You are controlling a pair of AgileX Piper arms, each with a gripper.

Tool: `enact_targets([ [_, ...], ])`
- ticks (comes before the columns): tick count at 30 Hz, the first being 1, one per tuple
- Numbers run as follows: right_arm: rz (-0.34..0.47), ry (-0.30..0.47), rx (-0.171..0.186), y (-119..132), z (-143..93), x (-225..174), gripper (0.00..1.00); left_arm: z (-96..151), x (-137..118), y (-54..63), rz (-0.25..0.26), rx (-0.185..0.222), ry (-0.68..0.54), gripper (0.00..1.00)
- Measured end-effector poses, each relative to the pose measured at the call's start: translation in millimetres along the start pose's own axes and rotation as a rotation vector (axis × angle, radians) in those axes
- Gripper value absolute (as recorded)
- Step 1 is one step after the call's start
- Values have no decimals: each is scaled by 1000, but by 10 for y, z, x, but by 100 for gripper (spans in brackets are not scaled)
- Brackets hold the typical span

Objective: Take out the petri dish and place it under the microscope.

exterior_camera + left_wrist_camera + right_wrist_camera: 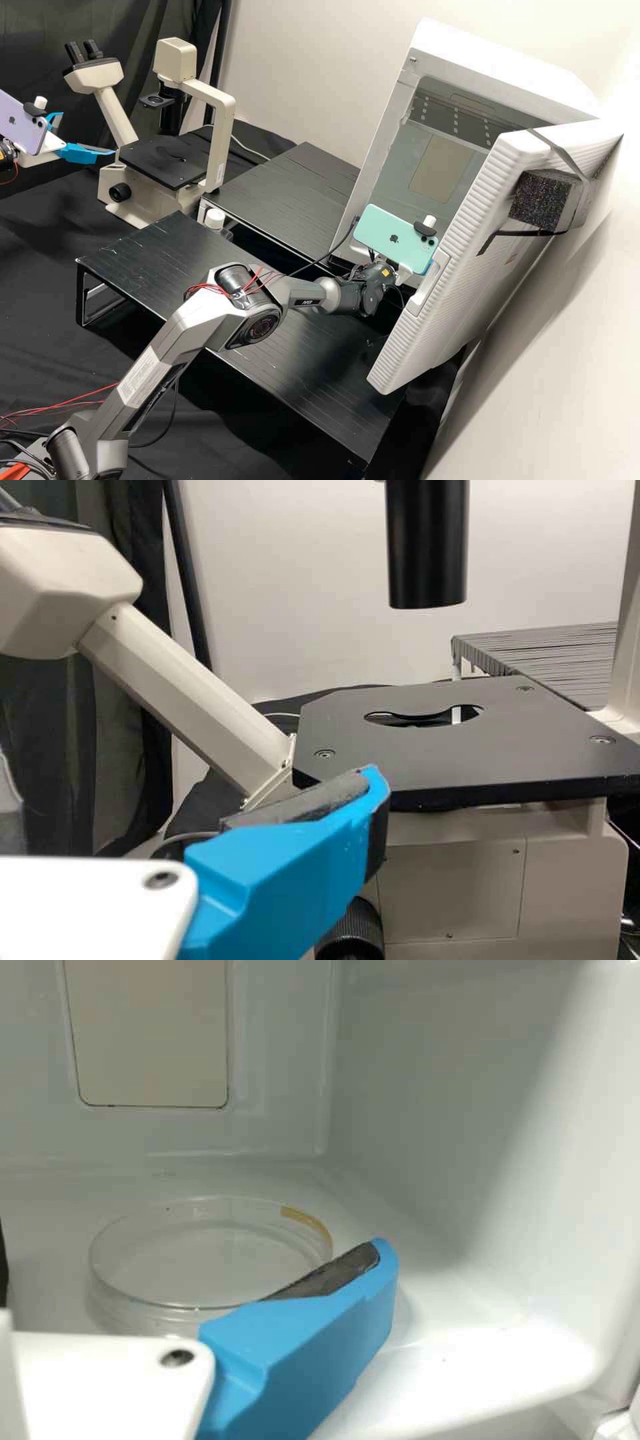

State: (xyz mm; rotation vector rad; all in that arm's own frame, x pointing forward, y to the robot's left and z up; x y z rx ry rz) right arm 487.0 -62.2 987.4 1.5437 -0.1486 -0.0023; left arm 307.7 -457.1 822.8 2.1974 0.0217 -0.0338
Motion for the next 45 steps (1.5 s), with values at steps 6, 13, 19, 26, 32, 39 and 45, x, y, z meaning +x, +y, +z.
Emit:
enact_targets([
  [6, -1, 1, 0, -4, -4, 1, 0, 0, 0, 0, 0, 0, 0, 100],
  [13, -5, -1, -8, -8, -2, 1, 0, 0, 0, 0, 0, 0, 0, 100],
  [19, -6, 0, -8, -12, -7, 3, 0, 0, 0, 0, 0, 0, 0, 100],
  [26, -13, 3, -9, -42, -24, 12, 0, 0, 0, 0, 0, 0, 0, 100],
  [32, -20, -2, -9, -71, 5, 23, 0, 0, 0, 0, 0, 0, 0, 100],
  [39, -23, -5, -3, -83, 17, 24, 0, 0, 0, 0, 0, 0, 0, 100],
  [45, -24, -4, -3, -87, 14, 25, 0, 0, 0, 0, 0, 0, 0, 100],
])
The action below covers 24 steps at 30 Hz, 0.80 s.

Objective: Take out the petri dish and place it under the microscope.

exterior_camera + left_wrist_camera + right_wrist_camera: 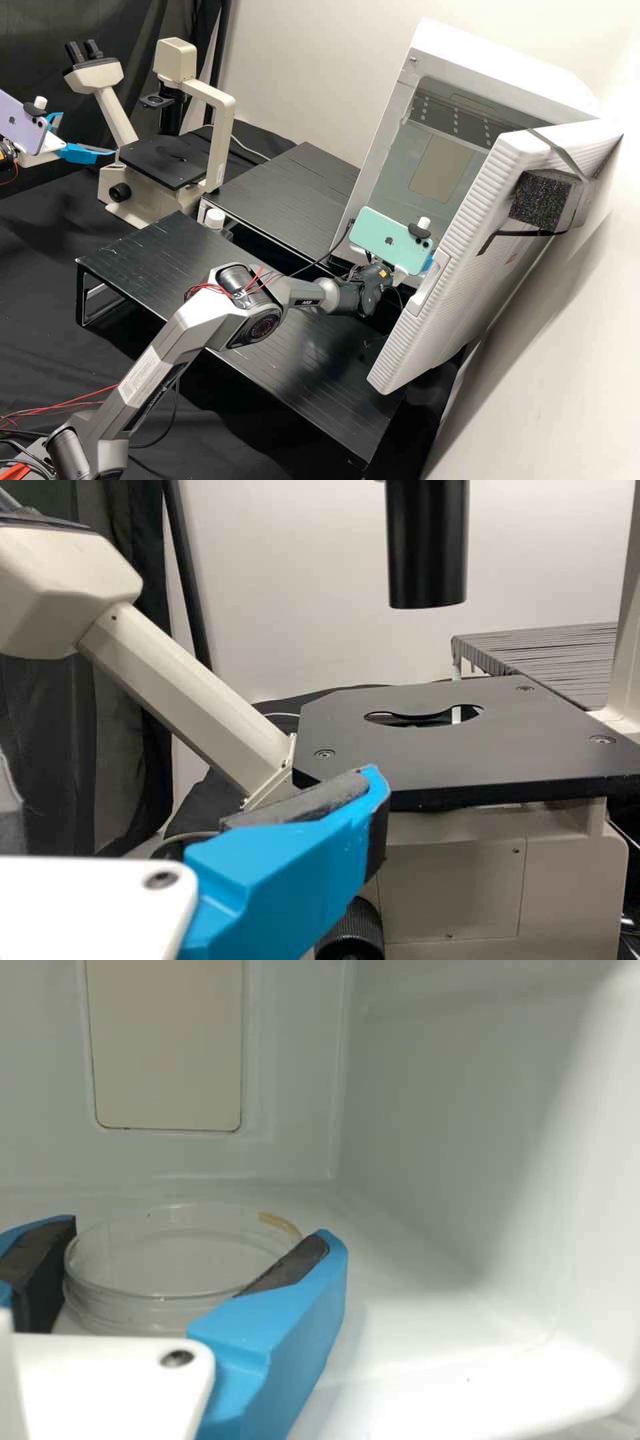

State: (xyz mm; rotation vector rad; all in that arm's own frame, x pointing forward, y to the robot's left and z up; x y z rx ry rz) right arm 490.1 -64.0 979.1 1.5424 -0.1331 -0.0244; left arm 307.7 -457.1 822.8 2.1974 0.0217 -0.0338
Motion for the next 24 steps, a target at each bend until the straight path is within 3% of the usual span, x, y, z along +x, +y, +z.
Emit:
enact_targets([
  [11, -2, 47, 17, -4, 19, -169, 0, 0, 0, 0, 0, 0, 0, 100],
  [19, 38, 56, 49, 188, 147, -710, 0, 0, 0, 0, 0, 0, 0, 100],
  [24, 39, 79, 80, 139, 176, -1084, 0, 0, 0, 0, 0, 0, 0, 100],
])
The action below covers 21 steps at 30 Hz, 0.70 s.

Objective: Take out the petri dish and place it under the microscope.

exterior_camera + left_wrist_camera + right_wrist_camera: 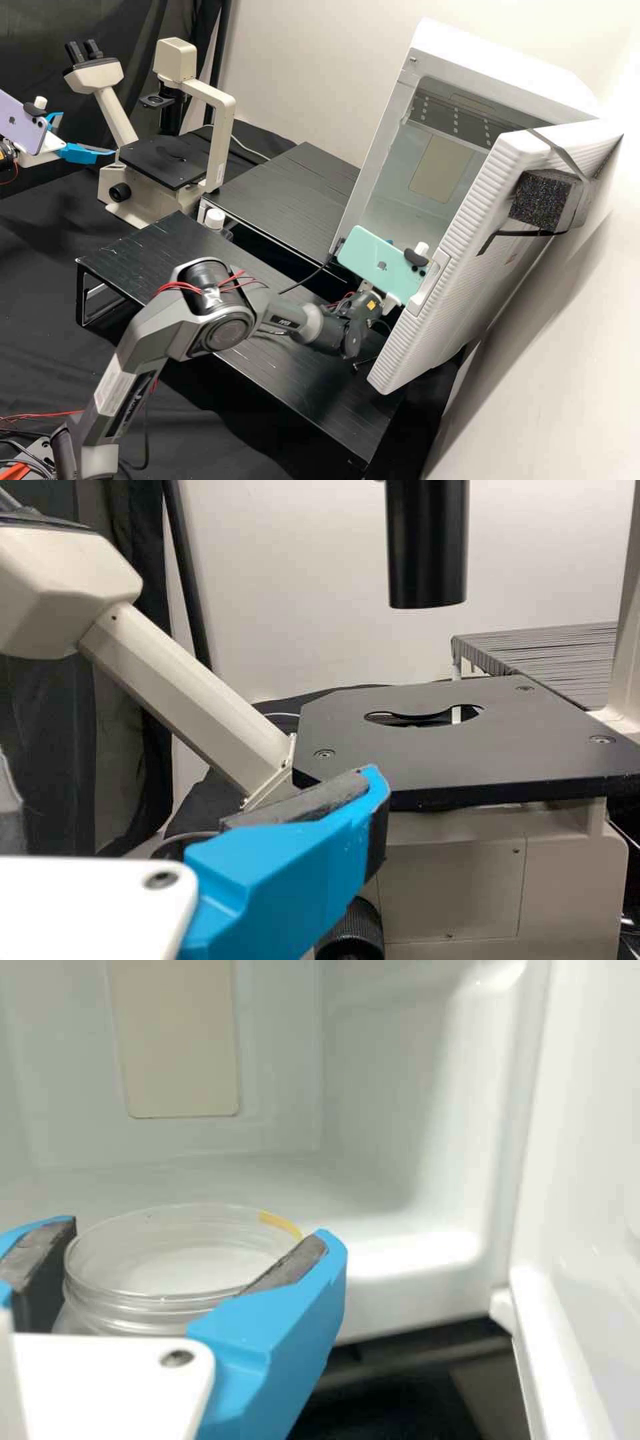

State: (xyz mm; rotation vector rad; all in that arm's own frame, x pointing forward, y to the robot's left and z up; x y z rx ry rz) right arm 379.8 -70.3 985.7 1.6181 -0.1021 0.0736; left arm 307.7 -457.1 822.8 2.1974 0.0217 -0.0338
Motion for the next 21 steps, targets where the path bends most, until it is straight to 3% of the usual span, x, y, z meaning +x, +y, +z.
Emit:
enact_targets([
  [9, -65, 108, 88, -411, -107, -653, 0, 0, 0, 0, 0, 0, 0, 100],
  [14, -147, 146, 141, -762, -293, -962, 0, 0, 0, 0, 0, 0, 0, 100],
  [18, -220, 204, 115, -1005, -531, -1087, 0, 0, 0, 0, 0, 0, 0, 100],
  [21, -271, 278, 75, -1177, -758, -1163, 0, 0, 0, 0, 0, 0, 0, 100],
])
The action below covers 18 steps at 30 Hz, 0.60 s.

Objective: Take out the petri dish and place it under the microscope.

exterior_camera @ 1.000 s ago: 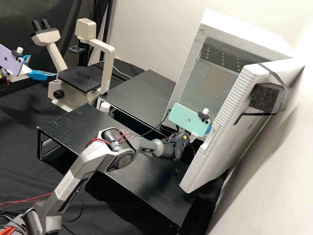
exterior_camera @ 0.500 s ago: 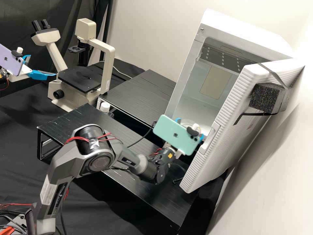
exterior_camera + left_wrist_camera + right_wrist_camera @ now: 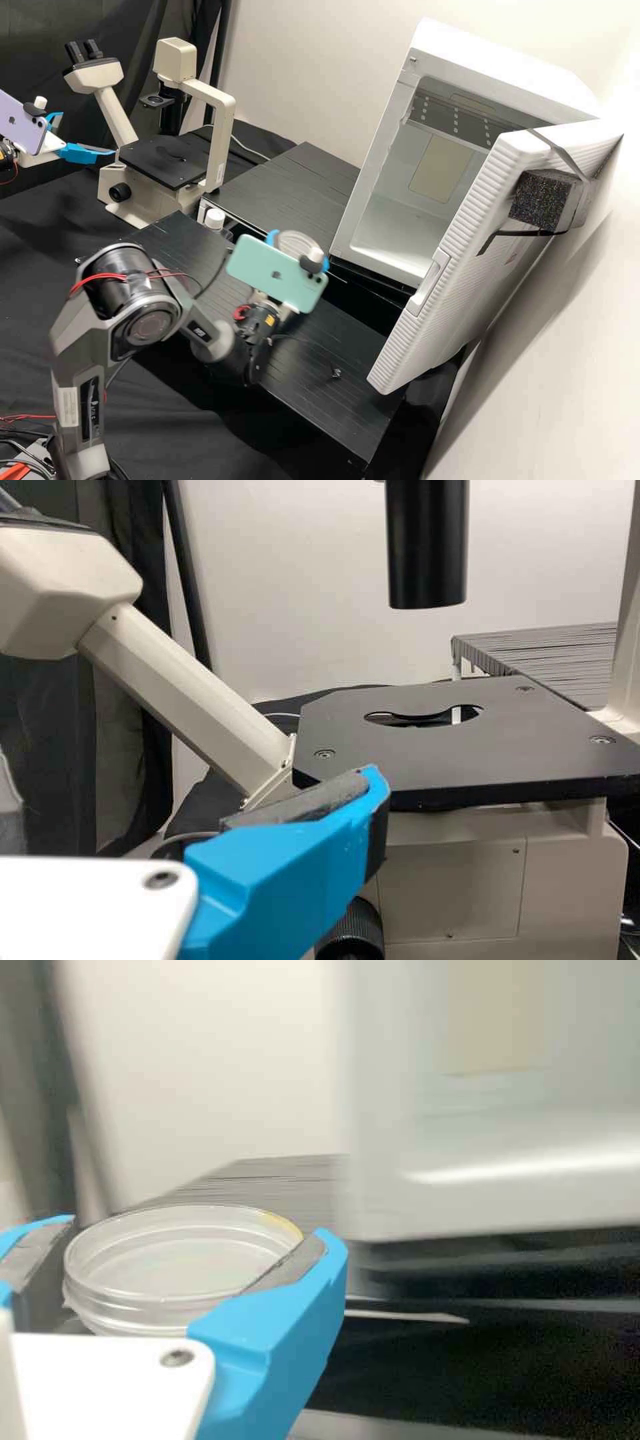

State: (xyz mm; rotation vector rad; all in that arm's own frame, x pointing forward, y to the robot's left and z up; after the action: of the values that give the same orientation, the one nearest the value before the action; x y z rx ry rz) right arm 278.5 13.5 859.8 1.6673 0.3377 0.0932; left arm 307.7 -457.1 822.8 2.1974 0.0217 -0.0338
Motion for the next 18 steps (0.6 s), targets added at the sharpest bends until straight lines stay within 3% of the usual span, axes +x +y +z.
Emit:
enact_targets([
  [4, -56, 97, -40, -276, -315, 79, 0, 0, 0, 0, 0, 0, 0, 100],
  [7, -82, 133, -51, -447, -471, 155, 0, 0, 0, 0, 0, 0, 0, 100],
  [18, -166, 99, -127, -1029, -820, 611, 0, 0, 0, 0, 0, 0, 0, 100],
])
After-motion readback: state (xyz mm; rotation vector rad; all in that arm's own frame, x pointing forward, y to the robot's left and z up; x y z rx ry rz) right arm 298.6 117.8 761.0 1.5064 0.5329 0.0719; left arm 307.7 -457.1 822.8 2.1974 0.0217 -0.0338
